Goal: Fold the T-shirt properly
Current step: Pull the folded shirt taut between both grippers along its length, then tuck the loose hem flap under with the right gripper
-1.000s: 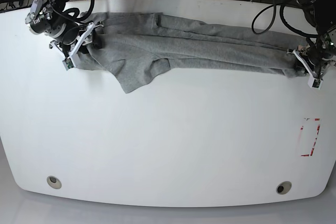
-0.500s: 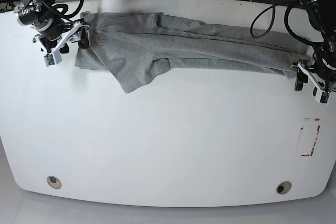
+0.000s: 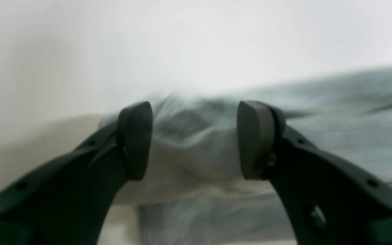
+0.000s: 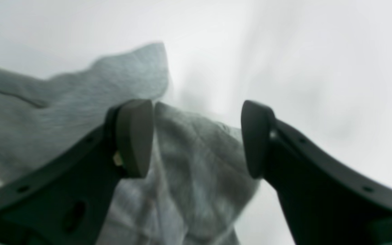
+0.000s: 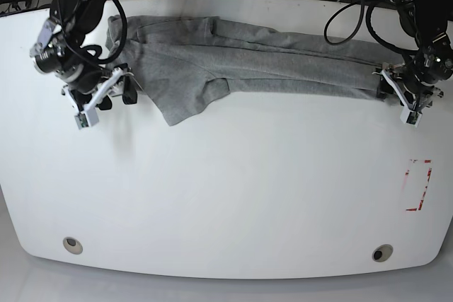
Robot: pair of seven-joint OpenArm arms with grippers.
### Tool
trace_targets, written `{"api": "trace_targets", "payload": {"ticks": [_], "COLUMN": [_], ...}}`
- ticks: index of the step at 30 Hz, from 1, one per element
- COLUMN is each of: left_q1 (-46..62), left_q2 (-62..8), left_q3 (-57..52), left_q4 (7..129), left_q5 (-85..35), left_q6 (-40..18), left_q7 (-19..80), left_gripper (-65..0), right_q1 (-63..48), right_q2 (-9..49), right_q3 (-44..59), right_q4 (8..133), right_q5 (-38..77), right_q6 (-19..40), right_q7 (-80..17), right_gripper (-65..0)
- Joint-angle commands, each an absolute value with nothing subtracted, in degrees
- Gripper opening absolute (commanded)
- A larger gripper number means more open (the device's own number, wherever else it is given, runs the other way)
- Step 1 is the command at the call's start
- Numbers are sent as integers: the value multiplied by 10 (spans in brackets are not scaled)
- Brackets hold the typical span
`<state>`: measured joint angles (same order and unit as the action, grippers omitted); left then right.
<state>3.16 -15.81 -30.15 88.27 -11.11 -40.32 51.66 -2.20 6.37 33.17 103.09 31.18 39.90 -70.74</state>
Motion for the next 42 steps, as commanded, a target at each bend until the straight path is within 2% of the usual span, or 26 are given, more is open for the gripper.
{"api": "trace_targets", "payload": {"ticks": [1, 8, 14, 32, 34, 35, 39, 42], "left_q1": [24, 39, 51, 85, 85, 85, 85, 84], "left_q2": [-172, -173, -171, -155, -155, -155, -155, -155], "left_q3": [-306, -339, -342, -345, -345, -345, -345, -344], "left_q4": [867, 847, 848, 849, 849, 849, 849, 849], "left_q5": [-110, -109, -109, -109, -109, -109, -109, -109], "left_q6": [-400, -400, -400, -400, -400, -400, -400, -400], "left_q7": [508, 508, 508, 508, 508, 508, 508, 508], "left_gripper": [-285, -285, -285, -285, -285, -285, -285, -285], "right_q1": [4, 65, 73, 75, 78, 78, 82, 87], "right_q2": [69, 70, 58, 52, 51, 51, 50, 50], "right_q3": [306, 244, 181, 143, 143, 143, 143, 143], "right_q4": [992, 879, 870, 769, 770, 770, 770, 774], "right_q5": [298, 239, 240, 234, 234, 234, 234, 239], "right_q6": [400, 400, 400, 400, 400, 400, 400, 400], "right_q7": [-696, -673, -672, -601, -601, -601, -601, -601], "right_gripper": [-263, -263, -263, -273, -317, -369, -650, -650]}}
